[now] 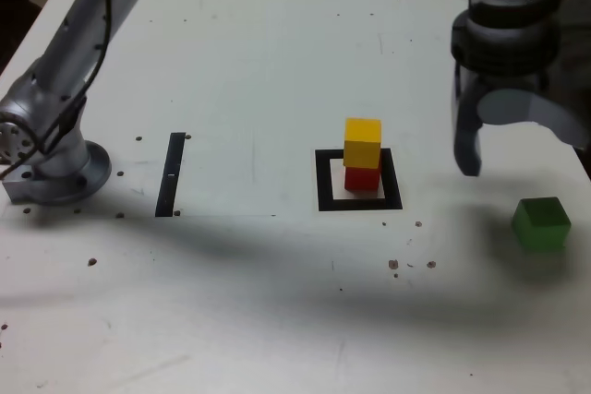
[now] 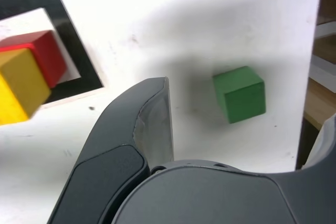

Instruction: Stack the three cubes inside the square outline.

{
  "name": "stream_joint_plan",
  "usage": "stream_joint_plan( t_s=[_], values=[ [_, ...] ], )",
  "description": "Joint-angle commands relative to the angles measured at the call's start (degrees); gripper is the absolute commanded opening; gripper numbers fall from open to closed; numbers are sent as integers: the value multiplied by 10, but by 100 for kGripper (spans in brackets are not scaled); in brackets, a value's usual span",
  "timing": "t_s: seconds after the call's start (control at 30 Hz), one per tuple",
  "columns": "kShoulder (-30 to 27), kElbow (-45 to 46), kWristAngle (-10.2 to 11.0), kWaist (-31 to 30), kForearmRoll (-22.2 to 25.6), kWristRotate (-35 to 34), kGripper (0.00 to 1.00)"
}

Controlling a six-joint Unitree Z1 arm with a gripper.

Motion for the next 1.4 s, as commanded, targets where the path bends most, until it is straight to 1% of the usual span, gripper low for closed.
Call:
stream_joint_plan(
  t_s=[0.0, 0.27, 0.7, 0.9, 1.07, 1.17, 1.23, 1.27, 1.3, 1.37],
  values=[
    [14, -11, -2, -4, 1, -6, 100],
    [53, -36, -10, -9, -8, -26, 99],
    [117, -93, -18, -8, -6, -51, 99],
    [135, -107, -24, -8, -6, -60, 96],
    [149, -116, -37, -6, -3, -65, 86],
    [153, -119, -44, -5, 0, -69, 77],
    [155, -122, -46, -4, 4, -72, 65],
    [155, -123, -45, -4, 5, -73, 57],
    [155, -125, -42, -4, 5, -74, 46],
    [154, -128, -37, -5, 4, -75, 32]
  ],
)
